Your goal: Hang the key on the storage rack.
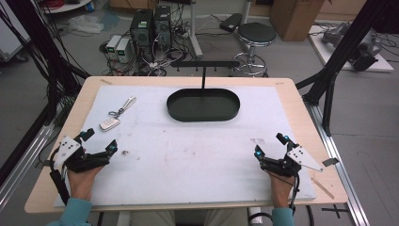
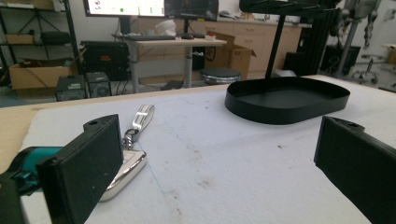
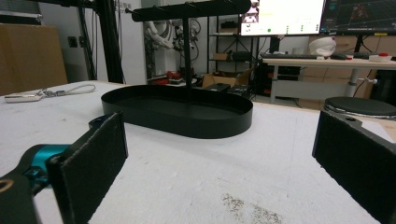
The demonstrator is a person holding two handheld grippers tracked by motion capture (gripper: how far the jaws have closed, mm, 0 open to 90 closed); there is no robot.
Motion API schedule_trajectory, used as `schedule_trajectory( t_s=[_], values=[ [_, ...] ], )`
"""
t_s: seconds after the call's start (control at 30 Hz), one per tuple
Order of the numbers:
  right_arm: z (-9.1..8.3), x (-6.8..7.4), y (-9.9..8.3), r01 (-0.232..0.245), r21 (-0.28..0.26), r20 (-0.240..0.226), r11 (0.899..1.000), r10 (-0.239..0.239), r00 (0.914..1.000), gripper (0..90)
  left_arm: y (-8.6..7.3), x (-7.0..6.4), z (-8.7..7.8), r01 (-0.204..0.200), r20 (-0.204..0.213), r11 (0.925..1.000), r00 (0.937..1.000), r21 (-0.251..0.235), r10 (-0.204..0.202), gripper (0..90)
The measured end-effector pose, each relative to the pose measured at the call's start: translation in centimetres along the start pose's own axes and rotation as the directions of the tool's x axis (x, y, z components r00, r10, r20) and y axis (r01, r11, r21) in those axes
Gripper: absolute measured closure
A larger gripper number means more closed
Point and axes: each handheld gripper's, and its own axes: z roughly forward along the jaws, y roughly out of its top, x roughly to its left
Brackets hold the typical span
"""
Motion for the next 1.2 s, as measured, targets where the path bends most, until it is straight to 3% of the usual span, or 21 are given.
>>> schedule_trajectory(
  t_s=[0.2,0.23,0.3,0.33,0.5,0.53,0.6,0.7,0.73,0.8,0.83,0.87,0.9,0.97,1.0,1.07,1.13,1.17,1.2],
  values=[
    [0.0,0.1,0.0,-0.009,0.004,-0.002,1.0,0.009,1.0,2.7,3.1,1.0,1.4,-0.022,0.016,0.9943,0.9997,0.105,0.021,1.7],
    [0.0,0.1,0.0,-0.009,0.005,-0.002,1.0,0.009,1.0,2.7,4.2,1.4,2.1,-0.045,0.038,0.9884,0.9985,0.145,0.04,1.7],
    [0.0,0.0,0.0,0.0,-0.001,-0.001,1.0,0.0,1.0,2.7,4.8,1.6,2.5,-0.054,0.052,0.9839,0.9976,0.17,0.046,1.8],
    [0.0,0.0,0.0,0.0,-0.001,-0.001,1.0,0.0,1.0,2.7,5.8,2.0,3.3,-0.068,0.074,0.9744,0.9958,0.214,0.054,1.7],
    [0.0,0.0,0.0,-0.006,0.0,0.0,1.0,0.006,1.0,2.7,7.5,2.9,5.1,-0.07,0.096,0.9585,0.9944,0.276,0.045,1.8],
    [0.0,0.0,0.0,-0.002,-0.003,0.0,1.0,0.002,1.0,2.7,8.2,3.3,6.1,-0.076,0.098,0.9437,0.9941,0.322,0.047,1.7],
    [0.0,0.0,0.0,-0.005,-0.002,0.0,1.0,0.005,1.0,2.7,8.7,3.7,7.2,-0.077,0.098,0.9297,0.9942,0.36,0.045,1.8],
    [0.0,0.0,0.0,-0.004,-0.001,-0.001,1.0,0.004,1.0,2.7,9.5,4.1,8.8,-0.099,0.117,0.8985,0.9917,0.428,0.053,1.7],
    [0.0,0.0,0.0,-0.004,-0.001,-0.001,1.0,0.004,1.0,2.7,9.5,4.1,8.8,-0.099,0.117,0.8985,0.9917,0.428,0.053,1.7],
    [0.0,0.0,0.0,0.0,-0.002,-0.001,1.0,0.0,1.0,2.7,10.3,4.5,10.2,-0.12,0.136,0.8703,0.9888,0.478,0.062,1.7],
    [0.0,0.0,0.0,0.0,-0.003,0.0,1.0,0.0,1.0,2.6,10.3,4.5,10.2,-0.12,0.136,0.8703,0.9888,0.478,0.062,1.7],
    [0.0,0.0,0.0,0.001,-0.004,0.0,1.0,-0.001,1.0,2.7,10.7,4.8,11.1,-0.127,0.144,0.8555,0.9876,0.502,0.062,1.7],
    [0.0,0.0,0.0,0.001,-0.004,0.0,1.0,-0.001,1.0,2.7,10.7,4.8,11.1,-0.127,0.144,0.8555,0.9876,0.502,0.062,1.7],
    [0.0,0.0,0.0,-0.004,0.0,-0.001,1.0,0.004,1.0,2.7,11.2,5.4,12.2,-0.14,0.147,0.8304,0.9867,0.539,0.071,1.7],
    [0.0,0.0,0.0,-0.004,-0.002,-0.001,1.0,0.004,1.0,2.7,11.2,5.4,12.2,-0.14,0.147,0.8304,0.9867,0.539,0.071,1.8],
    [0.0,0.0,0.0,0.001,-0.004,0.0,1.0,-0.001,1.0,2.7,11.3,5.8,12.9,-0.146,0.133,0.8189,0.9874,0.555,0.086,1.7],
    [0.0,0.0,0.0,-0.005,-0.001,-0.001,1.0,0.005,1.0,2.7,11.4,6.2,13.7,-0.15,0.134,0.797,0.9871,0.585,0.088,1.8],
    [0.0,0.0,0.0,0.001,-0.004,0.0,1.0,-0.001,1.0,2.7,11.3,6.4,14.4,-0.163,0.136,0.7753,0.9857,0.61,0.1,1.7],
    [0.0,0.0,0.0,0.001,-0.004,0.0,1.0,-0.001,1.0,2.7,11.3,6.6,14.7,-0.16,0.135,0.772,0.9861,0.615,0.097,1.8]
  ],
)
